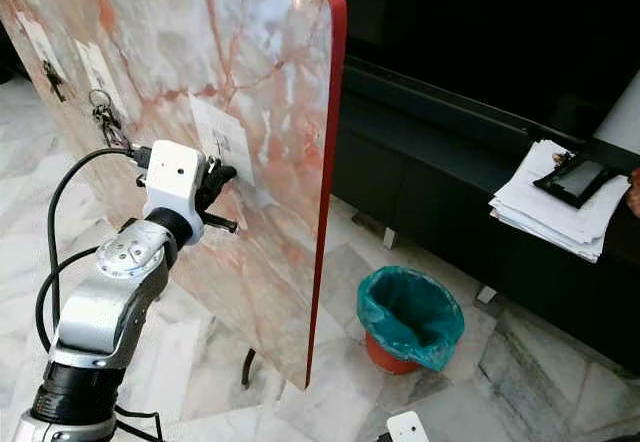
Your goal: Hang keys on a hook
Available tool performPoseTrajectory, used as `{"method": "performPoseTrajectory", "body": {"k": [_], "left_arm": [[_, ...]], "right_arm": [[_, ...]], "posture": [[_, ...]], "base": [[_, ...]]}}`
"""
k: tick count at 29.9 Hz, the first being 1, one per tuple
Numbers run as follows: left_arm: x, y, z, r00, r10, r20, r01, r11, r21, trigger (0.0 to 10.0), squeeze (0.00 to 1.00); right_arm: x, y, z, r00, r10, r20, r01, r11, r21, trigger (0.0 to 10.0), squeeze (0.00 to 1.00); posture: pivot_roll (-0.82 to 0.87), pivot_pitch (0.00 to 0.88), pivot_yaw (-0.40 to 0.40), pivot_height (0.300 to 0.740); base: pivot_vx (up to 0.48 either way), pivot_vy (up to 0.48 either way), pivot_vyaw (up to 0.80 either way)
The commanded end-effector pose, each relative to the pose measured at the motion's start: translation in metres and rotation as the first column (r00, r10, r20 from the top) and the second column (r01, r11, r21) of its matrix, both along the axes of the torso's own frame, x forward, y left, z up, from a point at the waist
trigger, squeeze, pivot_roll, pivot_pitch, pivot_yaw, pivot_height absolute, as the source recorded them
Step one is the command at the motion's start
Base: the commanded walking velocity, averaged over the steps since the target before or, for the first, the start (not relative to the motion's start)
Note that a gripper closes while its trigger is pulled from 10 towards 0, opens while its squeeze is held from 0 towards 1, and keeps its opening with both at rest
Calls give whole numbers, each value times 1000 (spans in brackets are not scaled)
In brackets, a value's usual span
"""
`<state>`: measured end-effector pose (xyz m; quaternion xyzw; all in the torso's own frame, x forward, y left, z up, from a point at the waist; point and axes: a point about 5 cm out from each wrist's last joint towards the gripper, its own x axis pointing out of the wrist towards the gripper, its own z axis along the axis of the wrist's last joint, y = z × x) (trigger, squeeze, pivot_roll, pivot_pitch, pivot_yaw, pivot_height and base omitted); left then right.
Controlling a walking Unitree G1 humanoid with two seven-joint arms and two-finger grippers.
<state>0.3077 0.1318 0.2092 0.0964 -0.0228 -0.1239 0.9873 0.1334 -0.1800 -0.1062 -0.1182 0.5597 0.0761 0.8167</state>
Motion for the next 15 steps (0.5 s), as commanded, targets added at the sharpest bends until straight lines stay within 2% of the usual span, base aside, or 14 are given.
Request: {"method": "performPoseTrajectory", "body": {"k": [1,7,11,15], "left_arm": [[-2,0,11,1000,7,23,-7,1000,1,10000,0],[-2,5,10,998,62,-21,-63,998,-27,10000,0],[-10,-4,3,999,19,-40,-20,1000,-16,10000,0],[-12,-5,2,999,18,-43,-18,1000,-15,10000,0]], "right_arm": [[-2,0,-1,1000,1,-12,-1,1000,2,10000,0],[-2,0,-1,1000,9,-13,-9,1000,2,10000,0],[-2,0,-1,1000,9,-10,-9,1000,1,10000,0],[-2,0,-1,1000,10,-9,-10,1000,0,10000,0]], "posture": [[-88,44,-35,740],[-87,46,-36,740],[-88,51,-35,740],[-84,51,-36,740]], "base": [[0,0,0],[0,0,0],[0,0,0],[0,0,0]]}}
